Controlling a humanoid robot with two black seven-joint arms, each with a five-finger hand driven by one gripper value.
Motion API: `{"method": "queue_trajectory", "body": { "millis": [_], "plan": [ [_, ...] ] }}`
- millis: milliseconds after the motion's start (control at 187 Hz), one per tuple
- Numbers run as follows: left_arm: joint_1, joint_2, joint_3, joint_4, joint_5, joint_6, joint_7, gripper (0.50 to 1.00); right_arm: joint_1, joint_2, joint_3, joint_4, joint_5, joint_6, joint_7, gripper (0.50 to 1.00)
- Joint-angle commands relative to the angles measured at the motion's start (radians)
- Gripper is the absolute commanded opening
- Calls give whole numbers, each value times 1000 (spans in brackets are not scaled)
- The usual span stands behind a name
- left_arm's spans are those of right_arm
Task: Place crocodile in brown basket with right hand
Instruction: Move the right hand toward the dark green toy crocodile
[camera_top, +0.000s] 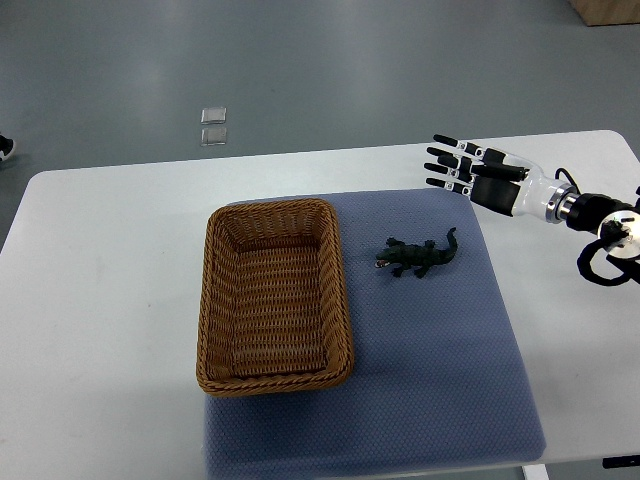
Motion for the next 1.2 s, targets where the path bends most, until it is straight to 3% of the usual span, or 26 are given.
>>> {"method": "queue_trajectory", "body": {
  "millis": [0,235,492,738,877,1053,1197],
  "plan": [
    [0,0,0,0,0,2,0,1000,-1,1,0,-1,0,1,0,930],
    [2,0,-2,3,0,2,3,1000,0,-1,-1,-1,-57,1,46,930],
    [0,0,1,14,0,2,3,1000,-1,4,-1,1,-339,-2,311,928],
    [0,0,-2,14,0,2,3,1000,3,39,-6,-1,-420,-63,324,926],
    [0,0,1,14,0,2,3,1000,3,38,-5,1,-461,-55,322,926],
    [0,0,-2,14,0,2,3,1000,19,41,-3,4,-653,-78,328,926],
    [0,0,-2,14,0,2,3,1000,46,38,-3,16,-862,-103,394,926]
  ]
}}
